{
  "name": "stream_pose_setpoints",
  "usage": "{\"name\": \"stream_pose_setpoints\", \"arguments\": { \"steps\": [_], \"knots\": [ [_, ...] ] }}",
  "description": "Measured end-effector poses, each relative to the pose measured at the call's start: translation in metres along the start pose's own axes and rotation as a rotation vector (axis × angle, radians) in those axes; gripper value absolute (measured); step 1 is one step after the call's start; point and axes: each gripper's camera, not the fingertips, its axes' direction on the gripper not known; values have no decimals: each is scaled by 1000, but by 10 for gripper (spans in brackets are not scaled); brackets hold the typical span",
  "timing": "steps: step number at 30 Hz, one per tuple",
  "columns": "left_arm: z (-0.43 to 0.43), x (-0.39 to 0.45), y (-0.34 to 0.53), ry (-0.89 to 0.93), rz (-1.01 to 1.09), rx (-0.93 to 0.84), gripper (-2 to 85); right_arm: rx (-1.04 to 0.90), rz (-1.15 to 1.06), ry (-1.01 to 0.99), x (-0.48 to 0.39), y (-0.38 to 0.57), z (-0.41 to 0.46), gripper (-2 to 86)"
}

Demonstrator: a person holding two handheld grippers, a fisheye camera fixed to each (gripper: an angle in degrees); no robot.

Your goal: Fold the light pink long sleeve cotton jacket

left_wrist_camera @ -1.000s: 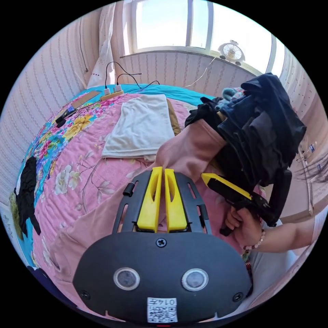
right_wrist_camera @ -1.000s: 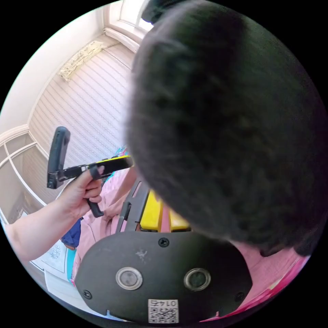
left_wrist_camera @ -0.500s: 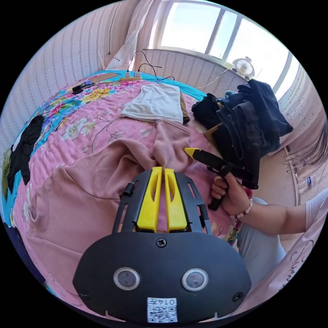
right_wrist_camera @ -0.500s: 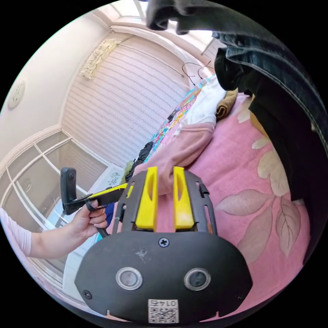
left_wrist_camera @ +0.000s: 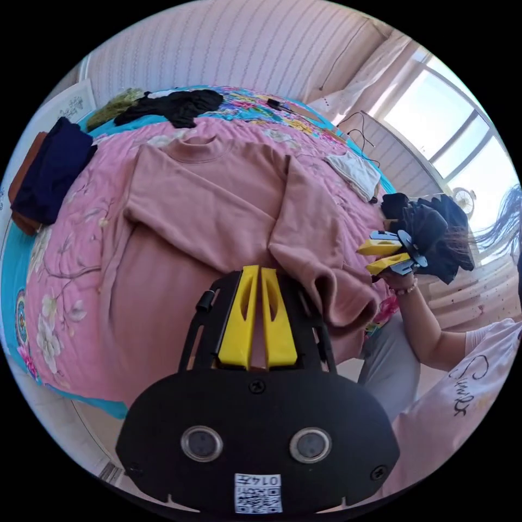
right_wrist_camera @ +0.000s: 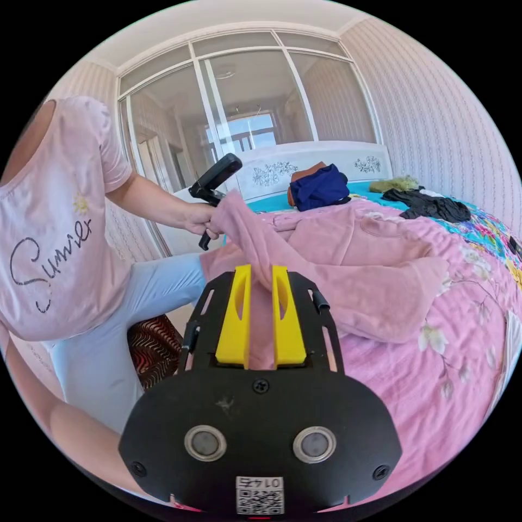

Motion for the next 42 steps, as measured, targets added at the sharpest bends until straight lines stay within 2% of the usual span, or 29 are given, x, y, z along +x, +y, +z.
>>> {"name": "stream_pose_setpoints", "arguments": {
  "steps": [6,9,12,14,16,20,23,26,28,29,31,33,35,38,42],
  "knots": [
    [-47,-45,8,108,-79,65,42,57,40,61,-8,-32,1,114],
    [-37,-58,14,148,-83,8,83,-120,32,52,-22,-58,35,130],
    [-8,-73,19,219,-106,-81,97,-347,83,93,-33,-79,80,106],
    [-13,-79,24,167,-34,-27,68,-420,105,189,-37,-90,97,77],
    [-25,-87,23,229,-5,-18,36,-448,152,247,-44,-110,101,38],
    [-91,-108,22,316,19,82,6,-456,231,312,-60,-143,96,20],
    [-162,-130,31,301,89,204,5,-305,256,246,-80,-179,78,17],
    [-207,-164,47,250,110,233,12,-190,259,146,-95,-210,77,19],
    [-206,-184,57,185,110,162,25,-246,236,117,-102,-224,107,26],
    [-199,-199,63,166,60,94,35,-276,234,122,-103,-225,117,29],
    [-196,-222,75,170,-18,63,44,-404,244,153,-104,-225,150,50],
    [-206,-241,83,197,-52,81,49,-473,296,178,-102,-227,158,78],
    [-224,-268,83,150,-81,118,51,-480,305,177,-102,-234,151,93],
    [-244,-303,56,124,-95,153,50,-438,312,278,-86,-247,119,100],
    [-255,-335,-8,64,-66,224,55,-367,371,515,-29,-277,75,128]
  ]
}}
